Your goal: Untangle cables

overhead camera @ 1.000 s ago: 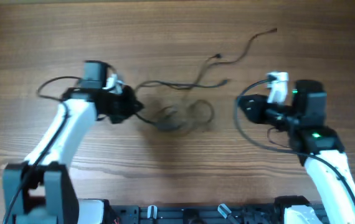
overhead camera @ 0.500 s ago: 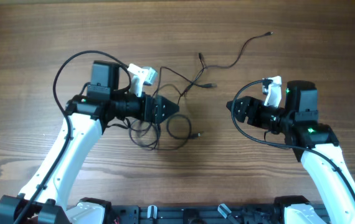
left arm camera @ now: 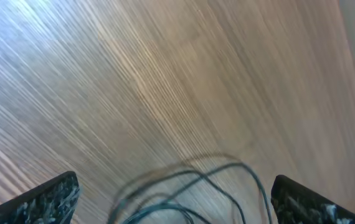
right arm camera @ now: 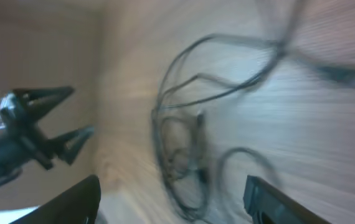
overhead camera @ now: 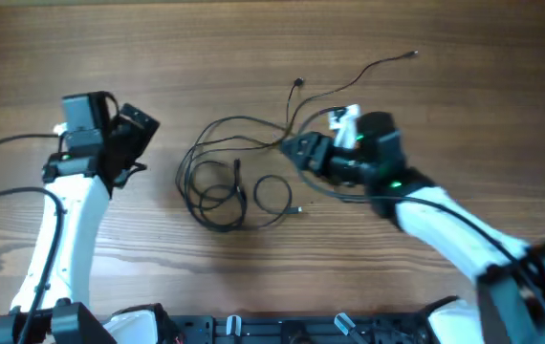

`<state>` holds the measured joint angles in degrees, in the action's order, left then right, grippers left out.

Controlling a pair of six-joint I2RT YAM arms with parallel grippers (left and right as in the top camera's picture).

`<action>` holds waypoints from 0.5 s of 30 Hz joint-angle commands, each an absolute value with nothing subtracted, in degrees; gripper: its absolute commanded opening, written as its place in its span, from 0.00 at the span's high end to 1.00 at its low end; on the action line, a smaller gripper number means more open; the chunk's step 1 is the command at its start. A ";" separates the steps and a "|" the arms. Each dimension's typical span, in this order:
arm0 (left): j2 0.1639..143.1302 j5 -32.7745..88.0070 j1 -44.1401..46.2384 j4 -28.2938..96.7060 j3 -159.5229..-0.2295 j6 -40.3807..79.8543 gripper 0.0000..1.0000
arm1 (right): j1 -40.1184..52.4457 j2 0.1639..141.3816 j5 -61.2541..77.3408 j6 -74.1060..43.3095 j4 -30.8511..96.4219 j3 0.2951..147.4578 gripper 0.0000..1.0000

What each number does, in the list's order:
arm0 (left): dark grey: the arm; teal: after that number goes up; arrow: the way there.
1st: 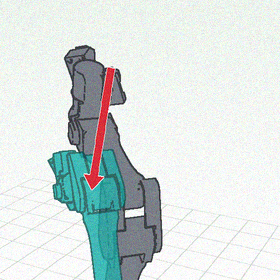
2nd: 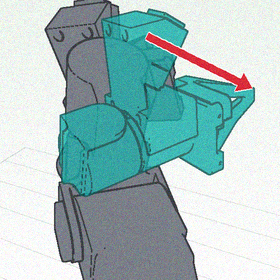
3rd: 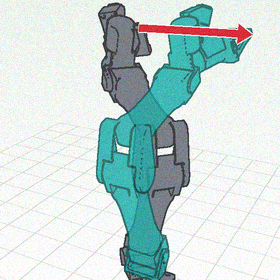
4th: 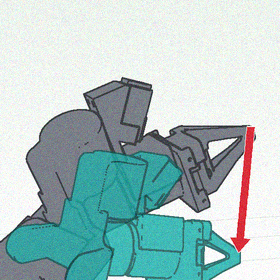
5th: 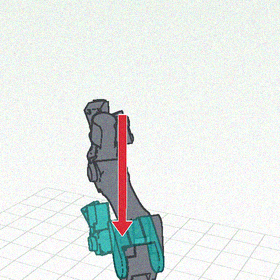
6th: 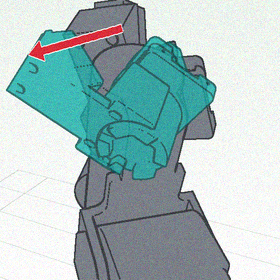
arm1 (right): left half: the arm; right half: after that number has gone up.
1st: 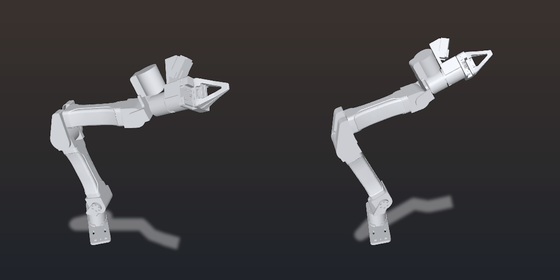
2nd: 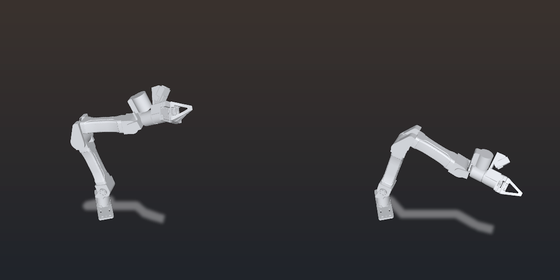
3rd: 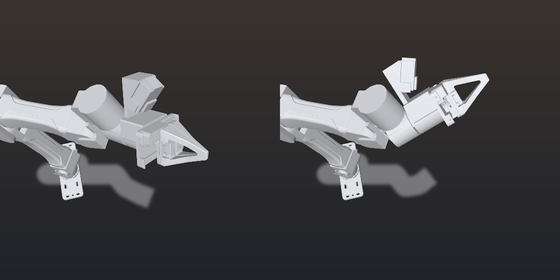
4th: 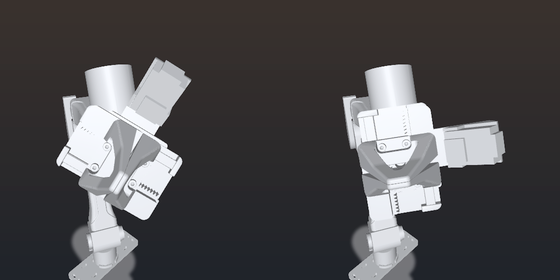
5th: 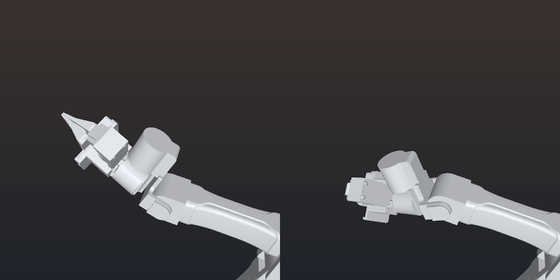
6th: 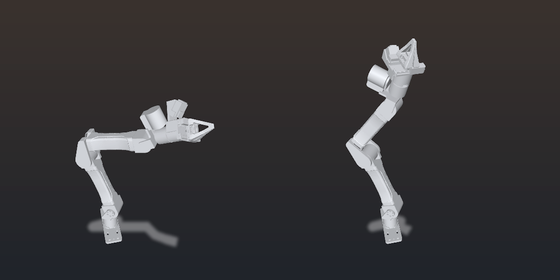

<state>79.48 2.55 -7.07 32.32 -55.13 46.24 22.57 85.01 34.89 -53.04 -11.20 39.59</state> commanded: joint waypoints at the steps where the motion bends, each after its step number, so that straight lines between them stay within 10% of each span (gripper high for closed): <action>1: 78.76 5.10 -10.31 34.74 -55.31 46.96 0.00 | 32.05 98.26 22.83 -77.30 -26.72 39.75 0.30; 13: 78.76 5.10 -10.31 35.38 -55.31 46.96 0.00 | 39.86 122.32 11.16 -83.07 -42.57 55.64 0.36; 15: 78.76 5.10 -10.31 35.40 -55.31 46.96 0.00 | 40.51 123.44 8.91 -82.46 -30.28 62.61 0.66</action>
<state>79.37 4.62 -9.87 35.59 -55.11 46.44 39.66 121.67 12.21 -82.48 -38.54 56.95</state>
